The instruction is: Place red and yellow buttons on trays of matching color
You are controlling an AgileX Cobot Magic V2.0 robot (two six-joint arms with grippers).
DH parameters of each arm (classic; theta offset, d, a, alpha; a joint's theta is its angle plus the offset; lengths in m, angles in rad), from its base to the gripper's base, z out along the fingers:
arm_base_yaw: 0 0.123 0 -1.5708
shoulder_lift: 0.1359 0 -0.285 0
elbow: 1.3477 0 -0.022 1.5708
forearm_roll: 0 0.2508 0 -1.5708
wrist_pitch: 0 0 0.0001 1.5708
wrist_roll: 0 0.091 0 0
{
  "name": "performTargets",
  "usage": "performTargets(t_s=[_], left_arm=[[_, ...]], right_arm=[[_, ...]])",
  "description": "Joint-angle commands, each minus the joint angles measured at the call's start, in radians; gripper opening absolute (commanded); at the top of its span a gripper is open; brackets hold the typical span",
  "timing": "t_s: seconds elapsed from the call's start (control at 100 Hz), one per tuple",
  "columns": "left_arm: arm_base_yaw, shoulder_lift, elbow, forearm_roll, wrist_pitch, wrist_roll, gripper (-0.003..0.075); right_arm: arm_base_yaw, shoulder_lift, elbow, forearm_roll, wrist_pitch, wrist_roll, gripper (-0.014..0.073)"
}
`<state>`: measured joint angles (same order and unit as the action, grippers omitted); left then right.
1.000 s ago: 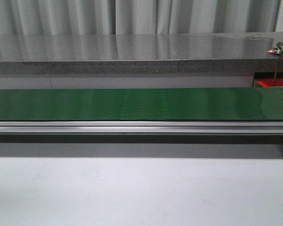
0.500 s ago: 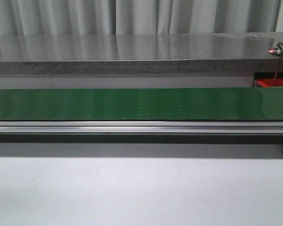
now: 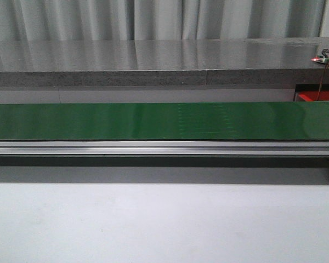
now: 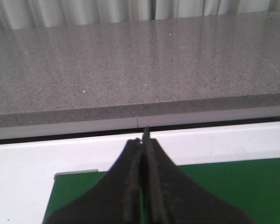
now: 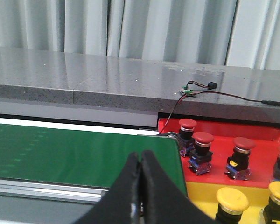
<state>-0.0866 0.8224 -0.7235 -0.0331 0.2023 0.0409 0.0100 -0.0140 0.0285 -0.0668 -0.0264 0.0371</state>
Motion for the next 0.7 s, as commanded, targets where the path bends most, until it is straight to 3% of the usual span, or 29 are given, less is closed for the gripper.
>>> performTargets(t_s=[0.0,0.69], left_arm=[[0.003,-0.074,0.036,0.004,-0.098,-0.007,-0.0020],[0.126,-0.691,0.512,-0.034,-0.150,-0.007,-0.0019]], right_arm=[[0.002,-0.015,-0.017,-0.008,-0.083,0.001,-0.0074],[0.002,-0.015,-0.017,-0.008,-0.083,0.001,-0.0074]])
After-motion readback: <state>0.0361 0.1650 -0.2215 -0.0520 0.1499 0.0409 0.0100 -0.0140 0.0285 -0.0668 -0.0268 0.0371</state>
